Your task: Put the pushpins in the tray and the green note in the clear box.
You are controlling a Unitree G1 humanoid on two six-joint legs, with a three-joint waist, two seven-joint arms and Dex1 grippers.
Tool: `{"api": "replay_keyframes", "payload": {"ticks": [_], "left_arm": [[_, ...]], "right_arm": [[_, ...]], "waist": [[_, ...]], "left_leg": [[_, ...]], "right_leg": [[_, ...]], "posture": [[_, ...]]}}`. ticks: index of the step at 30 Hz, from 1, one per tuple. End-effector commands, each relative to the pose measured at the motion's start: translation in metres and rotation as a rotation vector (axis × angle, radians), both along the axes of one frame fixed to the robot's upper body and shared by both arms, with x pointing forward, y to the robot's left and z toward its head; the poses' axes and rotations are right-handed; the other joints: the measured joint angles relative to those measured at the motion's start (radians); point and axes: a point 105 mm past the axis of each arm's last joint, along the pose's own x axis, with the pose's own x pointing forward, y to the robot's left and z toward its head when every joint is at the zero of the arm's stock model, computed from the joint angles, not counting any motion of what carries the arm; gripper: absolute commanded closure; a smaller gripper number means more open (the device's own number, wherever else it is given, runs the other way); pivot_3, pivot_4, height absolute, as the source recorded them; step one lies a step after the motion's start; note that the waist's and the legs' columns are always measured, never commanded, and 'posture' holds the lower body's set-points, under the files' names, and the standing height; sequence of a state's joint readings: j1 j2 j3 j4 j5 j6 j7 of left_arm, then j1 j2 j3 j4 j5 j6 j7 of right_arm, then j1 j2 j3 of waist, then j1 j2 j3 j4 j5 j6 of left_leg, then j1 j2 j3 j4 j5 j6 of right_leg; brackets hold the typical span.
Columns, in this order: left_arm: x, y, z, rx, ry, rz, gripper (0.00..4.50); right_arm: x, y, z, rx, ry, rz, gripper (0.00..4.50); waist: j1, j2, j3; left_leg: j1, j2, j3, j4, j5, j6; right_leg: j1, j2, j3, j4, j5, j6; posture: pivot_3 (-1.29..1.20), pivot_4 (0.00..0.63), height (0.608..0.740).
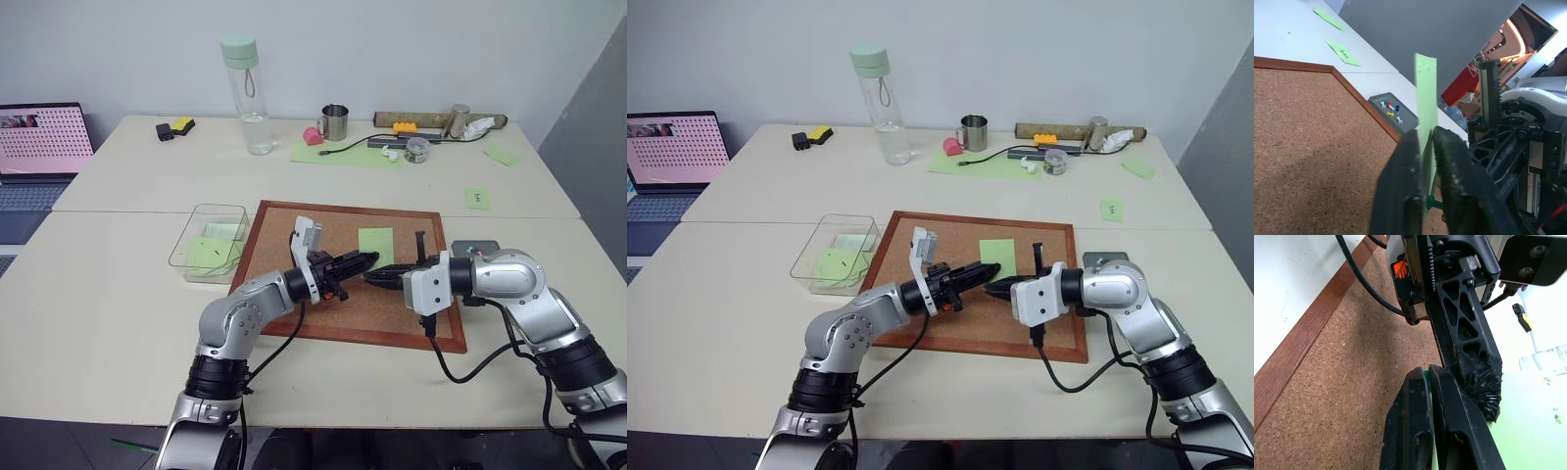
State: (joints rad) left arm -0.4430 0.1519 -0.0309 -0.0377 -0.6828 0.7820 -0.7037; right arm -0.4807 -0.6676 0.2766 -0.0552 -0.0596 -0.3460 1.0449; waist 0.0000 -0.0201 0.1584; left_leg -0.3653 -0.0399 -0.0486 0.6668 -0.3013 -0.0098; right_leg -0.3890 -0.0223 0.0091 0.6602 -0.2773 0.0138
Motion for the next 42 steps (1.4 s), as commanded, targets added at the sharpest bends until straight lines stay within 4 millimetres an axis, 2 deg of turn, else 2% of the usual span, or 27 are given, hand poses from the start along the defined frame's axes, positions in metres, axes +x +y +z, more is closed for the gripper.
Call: {"api": "replay_keyframes", "payload": {"ticks": [1, 10, 14, 16, 21, 24, 27, 31, 36, 40, 42], "left_arm": [[0.01, 0.005, 0.004, 0.01, -0.036, 0.06, 4.49], [0.036, 0.013, -0.011, 0.093, -0.06, 0.261, 4.49], [0.039, 0.014, -0.013, 0.087, -0.055, 0.29, 4.49], [0.037, 0.014, -0.011, 0.079, -0.062, 0.288, 4.49], [0.03, 0.017, 0.0, 0.074, -0.109, 0.283, 4.49], [0.027, 0.02, 0.005, 0.082, -0.137, 0.294, 4.49], [0.027, 0.022, 0.011, 0.085, -0.161, 0.308, 4.49], [0.027, 0.019, 0.021, 0.089, -0.202, 0.298, 4.49], [0.028, 0.018, 0.03, 0.089, -0.24, 0.301, 4.5], [0.027, 0.021, 0.034, 0.089, -0.255, 0.31, 4.5], [0.025, 0.024, 0.037, 0.099, -0.275, 0.322, 4.5]], "right_arm": [[-0.001, 0.0, 0.007, 0.013, -0.04, 0.012, 4.5], [-0.002, -0.003, 0.025, 0.102, -0.052, -0.014, 4.5], [0.004, -0.016, 0.037, 0.2, 0.014, -0.12, 4.5], [0.013, -0.035, 0.039, 0.241, 0.081, -0.239, 4.5], [0.035, -0.116, 0.025, 0.263, 0.214, -0.649, 4.5], [0.042, -0.154, 0.016, 0.284, 0.234, -0.833, 4.5], [0.046, -0.171, 0.002, 0.3, 0.289, -0.931, 4.5], [0.048, -0.18, -0.014, 0.289, 0.369, -0.992, 4.5], [0.051, -0.186, -0.02, 0.302, 0.412, -1.027, 3.43], [0.052, -0.186, -0.014, 0.316, 0.411, -1.029, 2.64], [0.051, -0.185, -0.006, 0.327, 0.4, -1.025, 2.1]], "waist": [[0.0, 0.0, 0.0], [0.002, 0.0, 0.0], [0.003, 0.0, 0.0], [0.003, 0.0, 0.0], [0.013, 0.0, 0.0], [0.02, 0.0, 0.0], [0.017, 0.0, 0.0], [0.017, 0.0, 0.0], [0.018, 0.0, 0.0], [0.017, 0.0, 0.0], [0.018, 0.0, 0.0]], "left_leg": [[0.0, 0.0, 0.0, 0.0, 0.0, 0.0], [0.0, 0.0, 0.0, 0.0, 0.0, 0.0], [0.0, 0.0, 0.0, 0.0, 0.0, 0.0], [0.0, 0.0, 0.0, 0.0, 0.0, 0.0], [-0.001, 0.0, 0.0, 0.0, 0.0, 0.0], [-0.001, 0.0, 0.0, 0.0, 0.0, 0.0], [0.0, 0.0, 0.001, 0.0, 0.0, 0.0], [0.0, 0.0, 0.001, 0.0, 0.0, 0.0], [0.0, 0.0, 0.001, 0.0, 0.0, 0.0], [0.0, 0.0, 0.001, 0.0, 0.0, 0.0], [0.0, 0.0, 0.001, 0.0, 0.0, 0.0]], "right_leg": [[0.0, 0.0, 0.0, 0.0, 0.0, 0.0], [0.0, 0.0, 0.0, 0.0, 0.0, 0.0], [0.0, 0.0, 0.0, 0.0, 0.0, 0.0], [0.0, 0.0, 0.0, 0.0, 0.0, 0.0], [0.0, 0.0, 0.0, 0.0, 0.0, 0.0], [0.0, 0.0, 0.0, 0.0, 0.0, 0.0], [0.0, 0.0, 0.001, 0.001, 0.0, 0.0], [0.0, 0.0, 0.001, 0.001, 0.0, 0.0], [0.0, 0.0, 0.001, 0.001, 0.0, 0.0], [0.0, 0.0, 0.001, 0.001, 0.0, 0.0], [0.0, 0.0, 0.001, 0.001, 0.0, 0.0]], "posture": [[0.0, 0.15, 0.74], [0.0, 0.15, 0.74], [0.0, 0.15, 0.74], [0.0, 0.15, 0.74], [0.0, 0.15, 0.74], [0.0, 0.15, 0.74], [0.0, 0.15, 0.74], [0.0, 0.15, 0.74], [0.0, 0.15, 0.74], [0.0, 0.15, 0.74], [0.0, 0.15, 0.74]]}}
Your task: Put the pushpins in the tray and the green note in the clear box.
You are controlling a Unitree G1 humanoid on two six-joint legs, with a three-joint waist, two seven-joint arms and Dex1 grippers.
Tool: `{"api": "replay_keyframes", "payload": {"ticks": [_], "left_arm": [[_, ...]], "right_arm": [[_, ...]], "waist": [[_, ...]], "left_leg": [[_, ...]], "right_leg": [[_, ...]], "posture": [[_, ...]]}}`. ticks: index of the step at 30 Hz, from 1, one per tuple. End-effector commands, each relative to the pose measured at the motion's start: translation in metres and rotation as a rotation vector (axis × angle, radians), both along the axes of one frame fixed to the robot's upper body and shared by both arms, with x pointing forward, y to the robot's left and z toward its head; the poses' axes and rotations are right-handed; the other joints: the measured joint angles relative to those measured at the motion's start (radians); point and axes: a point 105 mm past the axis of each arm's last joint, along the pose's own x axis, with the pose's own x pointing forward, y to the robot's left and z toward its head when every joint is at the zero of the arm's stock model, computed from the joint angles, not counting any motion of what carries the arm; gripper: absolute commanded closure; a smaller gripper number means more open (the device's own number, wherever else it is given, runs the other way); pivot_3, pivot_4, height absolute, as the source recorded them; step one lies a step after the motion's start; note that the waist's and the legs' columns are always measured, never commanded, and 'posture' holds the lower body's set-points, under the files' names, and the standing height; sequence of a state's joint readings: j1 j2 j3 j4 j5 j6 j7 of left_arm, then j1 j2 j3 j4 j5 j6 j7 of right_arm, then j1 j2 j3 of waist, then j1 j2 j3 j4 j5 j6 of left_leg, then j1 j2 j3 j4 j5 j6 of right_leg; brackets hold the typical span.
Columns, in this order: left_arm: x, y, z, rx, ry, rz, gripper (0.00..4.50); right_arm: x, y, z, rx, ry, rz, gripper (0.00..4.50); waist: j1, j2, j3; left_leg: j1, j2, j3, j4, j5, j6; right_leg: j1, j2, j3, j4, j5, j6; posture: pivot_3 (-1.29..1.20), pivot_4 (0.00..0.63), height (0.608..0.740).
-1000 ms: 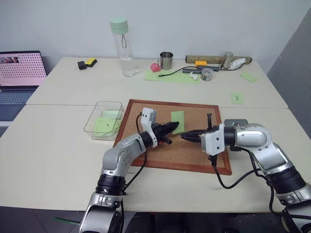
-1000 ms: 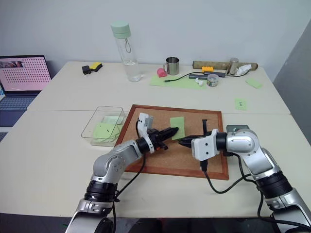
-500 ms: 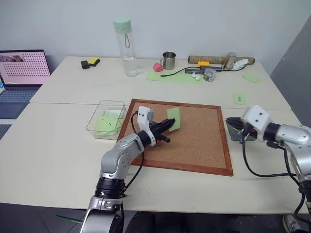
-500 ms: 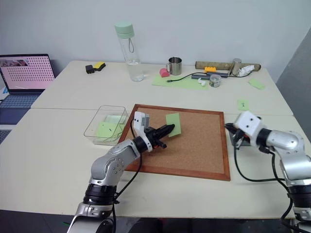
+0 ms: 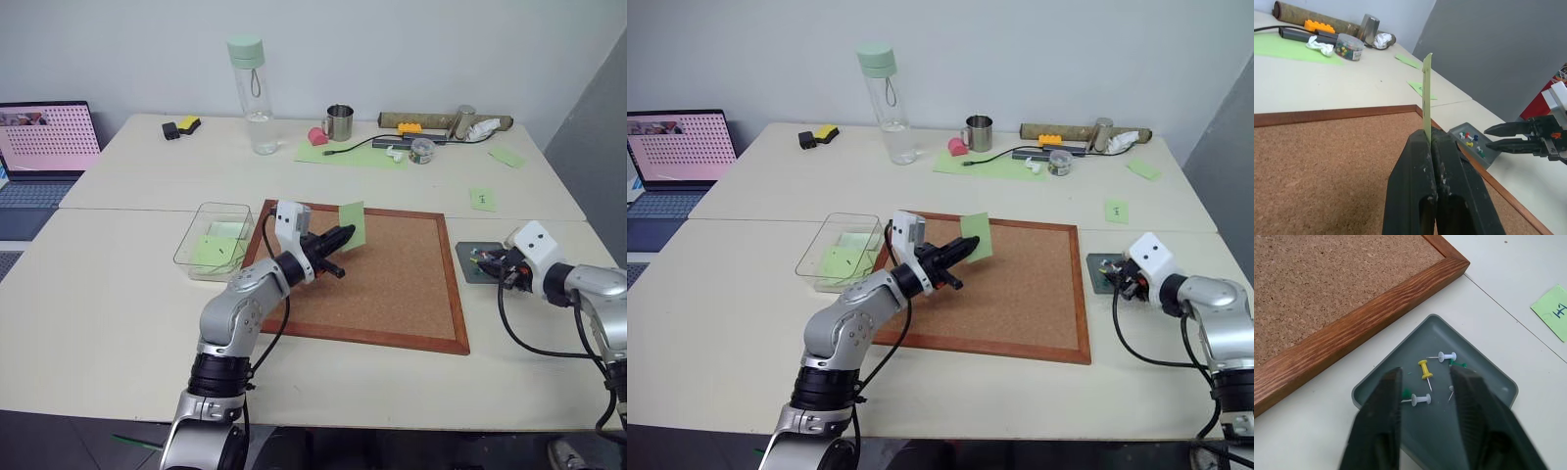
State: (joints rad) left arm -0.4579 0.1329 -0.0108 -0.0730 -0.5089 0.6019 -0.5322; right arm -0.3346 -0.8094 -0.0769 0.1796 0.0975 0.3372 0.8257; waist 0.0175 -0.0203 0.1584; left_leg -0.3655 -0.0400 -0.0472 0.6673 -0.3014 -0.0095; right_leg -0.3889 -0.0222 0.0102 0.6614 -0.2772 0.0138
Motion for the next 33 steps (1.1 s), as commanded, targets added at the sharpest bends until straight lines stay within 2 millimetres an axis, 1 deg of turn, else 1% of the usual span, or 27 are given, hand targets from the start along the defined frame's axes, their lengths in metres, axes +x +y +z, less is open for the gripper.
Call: {"api": "replay_keyframes", "payload": {"ticks": [1, 3, 4, 5, 6, 8, 10, 12, 15, 16, 18, 21, 24, 25, 28, 29, 30, 32, 33], "left_arm": [[-0.005, 0.006, 0.023, 0.009, -0.109, 0.024, 4.5], [-0.01, 0.015, 0.035, 0.03, -0.163, 0.058, 4.5], [-0.013, 0.022, 0.041, 0.038, -0.192, 0.086, 4.5], [-0.015, 0.034, 0.047, 0.052, -0.214, 0.147, 4.5], [-0.016, 0.043, 0.05, 0.061, -0.226, 0.189, 4.5], [-0.018, 0.062, 0.051, 0.112, -0.247, 0.279, 4.5], [-0.014, 0.092, 0.052, 0.187, -0.266, 0.43, 4.5], [-0.011, 0.12, 0.054, 0.257, -0.285, 0.566, 4.5], [-0.008, 0.152, 0.053, 0.334, -0.274, 0.718, 4.5], [-0.007, 0.163, 0.05, 0.361, -0.253, 0.767, 4.5], [-0.005, 0.177, 0.041, 0.397, -0.205, 0.829, 4.5], [-0.002, 0.184, 0.031, 0.432, -0.154, 0.856, 4.5], [-0.001, 0.184, 0.025, 0.44, -0.117, 0.85, 4.5], [-0.001, 0.184, 0.023, 0.437, -0.106, 0.846, 4.18], [-0.001, 0.185, 0.022, 0.435, -0.095, 0.843, 3.9], [-0.001, 0.184, 0.023, 0.437, -0.097, 0.84, 3.65], [-0.001, 0.184, 0.024, 0.437, -0.102, 0.837, 3.58], [-0.002, 0.183, 0.027, 0.433, -0.111, 0.834, 3.3], [-0.002, 0.182, 0.03, 0.432, -0.122, 0.829, 3.06]], "right_arm": [[0.003, 0.001, 0.032, 0.0, -0.084, 0.009, 1.92], [0.0, 0.007, 0.046, -0.016, -0.112, 0.066, 1.55], [-0.003, 0.015, 0.054, -0.027, -0.129, 0.126, 1.41], [-0.009, 0.03, 0.067, -0.026, -0.149, 0.216, 1.41], [-0.013, 0.039, 0.075, -0.024, -0.161, 0.276, 1.41], [-0.024, 0.06, 0.088, -0.016, -0.168, 0.402, 1.41], [-0.036, 0.085, 0.105, 0.023, -0.174, 0.541, 1.41], [-0.046, 0.106, 0.119, 0.068, -0.17, 0.644, 1.41], [-0.051, 0.125, 0.132, 0.112, -0.174, 0.721, 1.41], [-0.051, 0.129, 0.135, 0.12, -0.176, 0.734, 1.41], [-0.05, 0.133, 0.136, 0.125, -0.175, 0.748, 1.41], [-0.049, 0.135, 0.133, 0.117, -0.162, 0.754, 1.41], [-0.05, 0.136, 0.131, 0.109, -0.155, 0.759, 1.41], [-0.05, 0.136, 0.13, 0.107, -0.155, 0.76, 1.37], [-0.051, 0.135, 0.129, 0.105, -0.152, 0.758, 1.37], [-0.052, 0.135, 0.129, 0.104, -0.151, 0.758, 1.37], [-0.052, 0.134, 0.128, 0.103, -0.149, 0.756, 1.37], [-0.053, 0.133, 0.128, 0.101, -0.148, 0.754, 1.37], [-0.052, 0.133, 0.128, 0.1, -0.148, 0.751, 1.37]], "waist": [[0.0, 0.0, 0.0], [-0.001, 0.0, 0.0], [-0.001, 0.0, 0.0], [-0.003, 0.001, 0.001], [-0.004, 0.001, 0.001], [-0.013, 0.002, 0.003], [-0.018, 0.001, 0.003], [-0.018, 0.001, 0.003], [-0.012, -0.001, 0.004], [-0.008, -0.001, 0.004], [0.002, -0.001, 0.004], [0.009, -0.001, 0.004], [0.008, -0.001, 0.004], [0.007, -0.001, 0.004], [0.006, -0.001, 0.004], [0.006, -0.001, 0.004], [0.006, -0.001, 0.004], [0.006, -0.001, 0.004], [0.006, -0.001, 0.004]], "left_leg": [[0.0, 0.0, 0.0, 0.0, 0.0, 0.0], [0.0, 0.0, 0.0, 0.0, 0.0, 0.0], [0.0, 0.0, 0.0, 0.0, 0.0, 0.0], [0.0, 0.0, 0.0, 0.0, 0.0, 0.0], [0.0, 0.0, 0.0, 0.0, 0.0, 0.0], [0.0, 0.0, 0.0, -0.001, 0.0, 0.0], [0.0, 0.0, -0.001, -0.001, 0.0, 0.0], [0.001, 0.001, -0.001, -0.001, 0.0, 0.001], [0.0, 0.0, -0.002, -0.001, -0.001, 0.002], [0.0, 0.0, -0.002, -0.001, -0.001, 0.002], [0.0, 0.0, -0.002, 0.0, -0.001, 0.002], [-0.001, 0.0, -0.002, 0.0, -0.001, 0.002], [-0.003, 0.0, -0.003, 0.0, -0.001, 0.002], [-0.003, 0.0, -0.003, -0.001, -0.001, 0.002], [-0.002, 0.0, -0.003, -0.001, -0.001, 0.002], [-0.002, 0.0, -0.003, -0.001, -0.001, 0.002], [-0.002, 0.0, -0.003, -0.001, -0.001, 0.002], [-0.002, 0.0, -0.003, -0.001, -0.001, 0.002], [-0.002, 0.0, -0.003, -0.001, -0.001, 0.002]], "right_leg": [[0.0, 0.0, 0.0, 0.0, 0.0, 0.0], [0.0, 0.0, 0.0, 0.0, 0.0, 0.0], [0.0, 0.0, 0.0, 0.0, 0.0, 0.0], [0.0, 0.0, 0.0, 0.0, 0.0, 0.0], [0.0, 0.0, 0.0, 0.0, 0.0, 0.0], [-0.001, 0.0, 0.001, 0.0, 0.0, 0.0], [0.0, 0.001, 0.0, 0.0, 0.0, 0.0], [0.0, 0.001, 0.0, 0.0, 0.0, 0.0], [0.0, 0.001, -0.001, 0.0, 0.0, 0.0], [0.0, 0.0, -0.001, -0.001, 0.0, 0.0], [0.001, 0.0, -0.001, -0.003, 0.0, 0.0], [0.0, -0.001, -0.002, -0.003, 0.0, 0.0], [-0.001, -0.001, -0.002, -0.003, 0.0, 0.0], [-0.001, -0.001, -0.002, -0.003, 0.0, 0.0], [-0.001, -0.001, -0.003, -0.003, 0.0, 0.0], [-0.001, -0.001, -0.003, -0.003, 0.0, 0.0], [-0.001, -0.001, -0.003, -0.003, 0.0, 0.0], [-0.001, -0.001, -0.003, -0.003, 0.0, 0.0], [-0.001, -0.001, -0.003, -0.003, 0.0, 0.0]], "posture": [[0.0, 0.15, 0.74], [0.0, 0.15, 0.74], [0.0, 0.15, 0.74], [0.0, 0.15, 0.74], [0.0, 0.15, 0.74], [0.0, 0.15, 0.74], [0.0, 0.15, 0.74], [0.0, 0.15, 0.74], [0.0, 0.15, 0.74], [0.0, 0.15, 0.74], [0.0, 0.15, 0.74], [0.0, 0.15, 0.74], [0.0, 0.15, 0.74], [0.0, 0.15, 0.74], [0.0, 0.15, 0.74], [0.0, 0.15, 0.74], [0.0, 0.15, 0.74], [0.0, 0.15, 0.74], [0.0, 0.15, 0.74]]}}
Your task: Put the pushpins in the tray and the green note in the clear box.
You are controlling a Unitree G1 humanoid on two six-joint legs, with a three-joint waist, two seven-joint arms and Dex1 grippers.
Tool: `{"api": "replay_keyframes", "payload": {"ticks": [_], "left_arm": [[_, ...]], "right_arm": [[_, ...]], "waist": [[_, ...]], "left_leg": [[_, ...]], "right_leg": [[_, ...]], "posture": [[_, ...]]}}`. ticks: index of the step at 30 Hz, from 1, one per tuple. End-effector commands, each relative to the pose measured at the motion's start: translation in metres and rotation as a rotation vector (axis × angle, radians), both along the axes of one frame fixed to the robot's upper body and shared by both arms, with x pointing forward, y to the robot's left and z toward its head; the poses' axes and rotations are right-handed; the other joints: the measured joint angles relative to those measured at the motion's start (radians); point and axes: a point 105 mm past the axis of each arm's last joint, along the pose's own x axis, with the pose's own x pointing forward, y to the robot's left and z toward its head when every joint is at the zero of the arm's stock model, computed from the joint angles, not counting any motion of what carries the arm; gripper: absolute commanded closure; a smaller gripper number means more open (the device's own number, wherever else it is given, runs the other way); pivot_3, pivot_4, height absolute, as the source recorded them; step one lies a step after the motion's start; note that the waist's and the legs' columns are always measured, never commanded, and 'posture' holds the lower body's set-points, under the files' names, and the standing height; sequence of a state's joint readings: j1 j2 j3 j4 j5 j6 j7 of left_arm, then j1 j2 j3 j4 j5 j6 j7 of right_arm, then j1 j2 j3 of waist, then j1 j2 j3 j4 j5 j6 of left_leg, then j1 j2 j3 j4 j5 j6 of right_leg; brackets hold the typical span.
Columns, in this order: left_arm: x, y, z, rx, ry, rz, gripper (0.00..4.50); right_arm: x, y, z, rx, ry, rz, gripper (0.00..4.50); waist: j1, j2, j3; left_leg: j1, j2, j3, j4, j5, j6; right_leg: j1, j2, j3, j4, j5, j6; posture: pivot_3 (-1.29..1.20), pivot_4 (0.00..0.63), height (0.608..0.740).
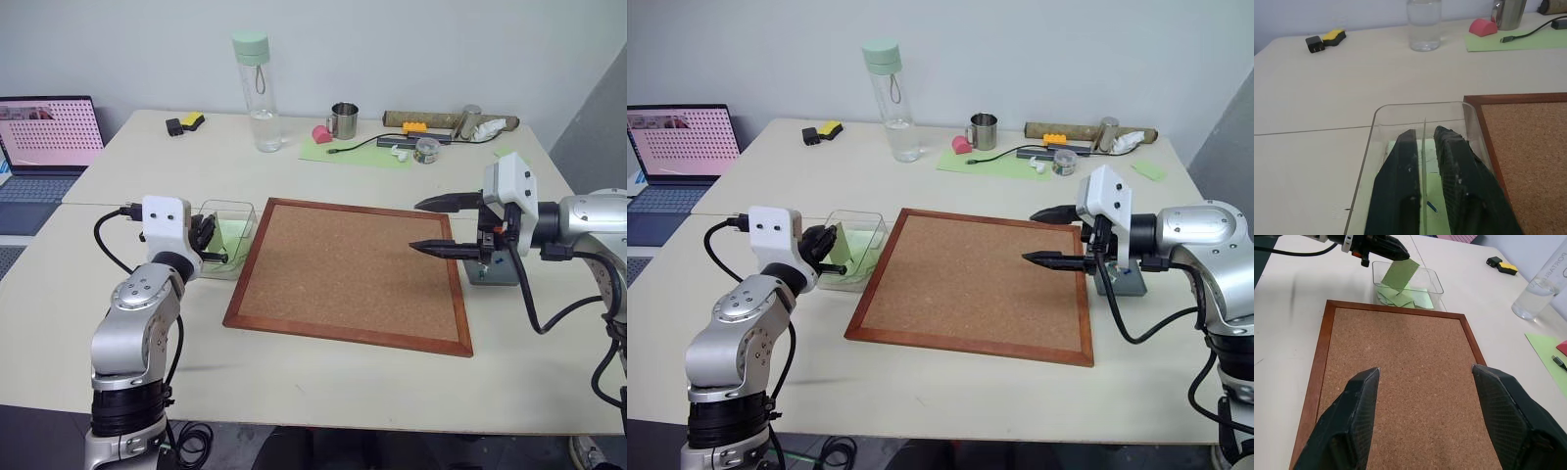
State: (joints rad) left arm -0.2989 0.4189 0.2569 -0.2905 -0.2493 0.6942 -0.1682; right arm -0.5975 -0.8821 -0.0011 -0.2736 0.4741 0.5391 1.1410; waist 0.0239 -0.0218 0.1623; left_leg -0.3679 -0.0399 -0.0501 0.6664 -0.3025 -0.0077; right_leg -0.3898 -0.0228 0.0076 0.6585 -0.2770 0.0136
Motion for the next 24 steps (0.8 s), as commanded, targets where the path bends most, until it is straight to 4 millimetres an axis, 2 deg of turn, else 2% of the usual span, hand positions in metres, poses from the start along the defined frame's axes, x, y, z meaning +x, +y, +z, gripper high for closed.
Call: {"api": "replay_keyframes", "payload": {"ticks": [1, 5, 11, 14, 17, 19, 21, 24], "left_arm": [[-0.002, -0.002, 0.024, 0.032, -0.08, -0.022, 2.92], [-0.005, -0.003, 0.035, 0.067, -0.106, -0.038, 2.06], [-0.013, 0.002, 0.046, 0.165, -0.072, -0.122, 0.99], [-0.02, 0.014, 0.046, 0.253, -0.006, -0.188, 0.99], [-0.036, 0.035, 0.045, 0.476, 0.063, -0.275, 0.99], [-0.045, 0.059, 0.05, 0.55, 0.102, -0.283, 0.99], [-0.054, 0.084, 0.046, 0.579, 0.167, -0.286, 0.99], [-0.067, 0.108, 0.038, 0.568, 0.24, -0.315, 0.99]], "right_arm": [[-0.005, -0.001, 0.009, -0.005, -0.039, 0.007, 1.37], [-0.002, -0.006, 0.01, -0.005, -0.045, -0.015, 1.37], [0.003, -0.025, 0.011, -0.016, -0.059, -0.1, 1.37], [0.003, -0.04, 0.01, -0.027, -0.056, -0.155, 1.37], [0.002, -0.06, 0.005, -0.056, -0.046, -0.217, 1.37], [0.002, -0.082, -0.003, -0.124, -0.04, -0.275, 1.37], [-0.002, -0.103, -0.01, -0.176, -0.012, -0.325, 1.37], [-0.008, -0.132, -0.015, -0.209, 0.032, -0.402, 1.37]], "waist": [[0.0, 0.0, 0.0], [0.0, 0.0, 0.0], [-0.001, 0.0, 0.0], [-0.001, 0.0, 0.0], [-0.003, 0.001, 0.001], [-0.004, 0.002, 0.001], [-0.002, 0.002, 0.002], [-0.002, 0.006, 0.004]], "left_leg": [[0.0, 0.0, 0.0, 0.0, 0.0, 0.0], [0.0, 0.0, 0.0, 0.0, 0.0, 0.0], [0.0, 0.0, 0.0, 0.0, 0.0, 0.0], [0.0, 0.0, 0.0, -0.001, 0.0, 0.0], [0.0, 0.0, 0.0, -0.001, 0.0, 0.0], [0.0, 0.0, 0.001, -0.003, 0.0, 0.0], [0.0, 0.0, 0.001, -0.003, -0.001, 0.001], [0.001, 0.0, 0.001, -0.003, -0.002, 0.003]], "right_leg": [[0.0, 0.0, 0.0, 0.0, 0.0, 0.0], [0.0, 0.0, 0.0, 0.0, 0.0, 0.0], [0.0, 0.0, 0.0, 0.0, 0.0, 0.0], [0.0, 0.0, 0.0, 0.0, 0.0, 0.0], [-0.001, 0.0, 0.0, -0.001, 0.0, -0.001], [-0.001, -0.001, 0.001, -0.001, -0.001, -0.002], [-0.001, -0.001, 0.0, -0.001, -0.001, -0.002], [-0.001, -0.002, 0.0, -0.001, -0.002, -0.004]], "posture": [[0.0, 0.15, 0.74], [0.0, 0.15, 0.74], [0.0, 0.15, 0.74], [0.0, 0.15, 0.74], [0.0, 0.15, 0.74], [0.0, 0.15, 0.74], [0.0, 0.15, 0.74], [0.0, 0.15, 0.74]]}}
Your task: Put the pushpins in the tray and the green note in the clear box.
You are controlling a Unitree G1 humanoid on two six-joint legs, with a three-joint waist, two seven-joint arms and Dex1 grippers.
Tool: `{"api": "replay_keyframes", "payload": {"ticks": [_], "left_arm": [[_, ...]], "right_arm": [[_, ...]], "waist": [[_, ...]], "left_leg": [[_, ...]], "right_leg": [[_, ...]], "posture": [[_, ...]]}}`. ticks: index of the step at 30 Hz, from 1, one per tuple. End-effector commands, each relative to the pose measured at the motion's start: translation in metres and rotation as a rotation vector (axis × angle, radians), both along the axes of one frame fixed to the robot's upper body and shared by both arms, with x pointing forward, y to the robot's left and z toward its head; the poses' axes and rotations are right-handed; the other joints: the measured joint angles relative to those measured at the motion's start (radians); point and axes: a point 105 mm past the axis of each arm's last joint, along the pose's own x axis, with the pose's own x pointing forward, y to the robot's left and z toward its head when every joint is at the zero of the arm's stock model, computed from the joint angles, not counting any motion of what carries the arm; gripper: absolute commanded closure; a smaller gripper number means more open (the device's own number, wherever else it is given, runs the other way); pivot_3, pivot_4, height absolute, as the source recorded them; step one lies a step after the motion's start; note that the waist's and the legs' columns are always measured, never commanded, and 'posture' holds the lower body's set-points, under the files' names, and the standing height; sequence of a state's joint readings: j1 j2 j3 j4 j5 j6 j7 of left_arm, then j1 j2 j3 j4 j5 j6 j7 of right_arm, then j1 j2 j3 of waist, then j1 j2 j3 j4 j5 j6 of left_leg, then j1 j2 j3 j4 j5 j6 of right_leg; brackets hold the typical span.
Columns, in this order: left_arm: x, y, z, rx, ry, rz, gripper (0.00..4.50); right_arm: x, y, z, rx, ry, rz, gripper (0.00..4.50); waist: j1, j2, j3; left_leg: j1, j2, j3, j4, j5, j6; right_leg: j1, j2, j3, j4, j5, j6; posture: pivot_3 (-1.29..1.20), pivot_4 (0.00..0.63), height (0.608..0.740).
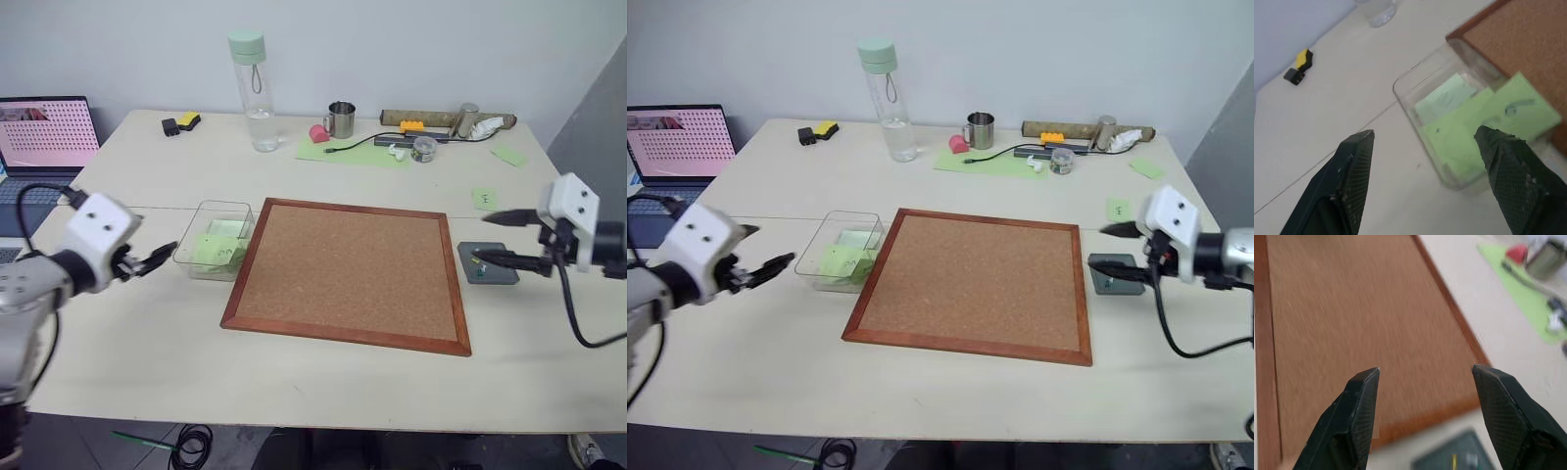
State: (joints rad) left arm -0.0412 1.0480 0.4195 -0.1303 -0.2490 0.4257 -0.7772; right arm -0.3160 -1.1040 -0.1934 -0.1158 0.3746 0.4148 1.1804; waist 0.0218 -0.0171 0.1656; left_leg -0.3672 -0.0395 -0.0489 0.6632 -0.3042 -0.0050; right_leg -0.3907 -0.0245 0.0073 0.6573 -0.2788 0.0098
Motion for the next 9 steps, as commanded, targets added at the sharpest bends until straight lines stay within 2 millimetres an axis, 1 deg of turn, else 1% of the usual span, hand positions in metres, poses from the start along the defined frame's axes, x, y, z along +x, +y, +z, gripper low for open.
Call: {"api": "replay_keyframes", "payload": {"ticks": [1, 4, 6, 9], "left_arm": [[-0.015, 0.027, 0.005, 0.017, 0.03, -0.02, 0.99], [-0.021, 0.038, -0.001, -0.002, 0.061, -0.017, 0.99], [-0.022, 0.041, -0.004, -0.009, 0.072, -0.026, 0.99], [-0.021, 0.042, -0.006, -0.015, 0.071, -0.041, 0.99]], "right_arm": [[-0.009, -0.034, 0.011, -0.048, -0.024, -0.079, 1.37], [-0.018, -0.052, 0.005, -0.07, 0.014, -0.124, 1.37], [-0.023, -0.058, 0.001, -0.077, 0.028, -0.14, 1.37], [-0.025, -0.061, -0.001, -0.081, 0.03, -0.15, 1.37]], "waist": [[0.0, 0.003, 0.001], [0.0, 0.003, 0.001], [0.001, 0.003, 0.001], [0.0, 0.003, 0.001]], "left_leg": [[0.0, 0.0, 0.0, 0.0, 0.0, 0.0], [0.0, 0.0, 0.0, 0.0, -0.001, 0.001], [0.0, 0.0, 0.0, 0.0, -0.001, 0.001], [0.0, 0.0, 0.0, 0.0, -0.001, 0.001]], "right_leg": [[0.0, 0.0, 0.0, 0.0, 0.0, 0.0], [0.0, -0.001, 0.0, 0.0, 0.0, 0.0], [0.0, -0.001, -0.001, 0.0, 0.0, 0.0], [0.0, -0.001, -0.001, 0.0, 0.0, 0.0]], "posture": [[0.0, 0.15, 0.74], [0.0, 0.15, 0.74], [0.0, 0.15, 0.74], [0.0, 0.15, 0.74]]}}
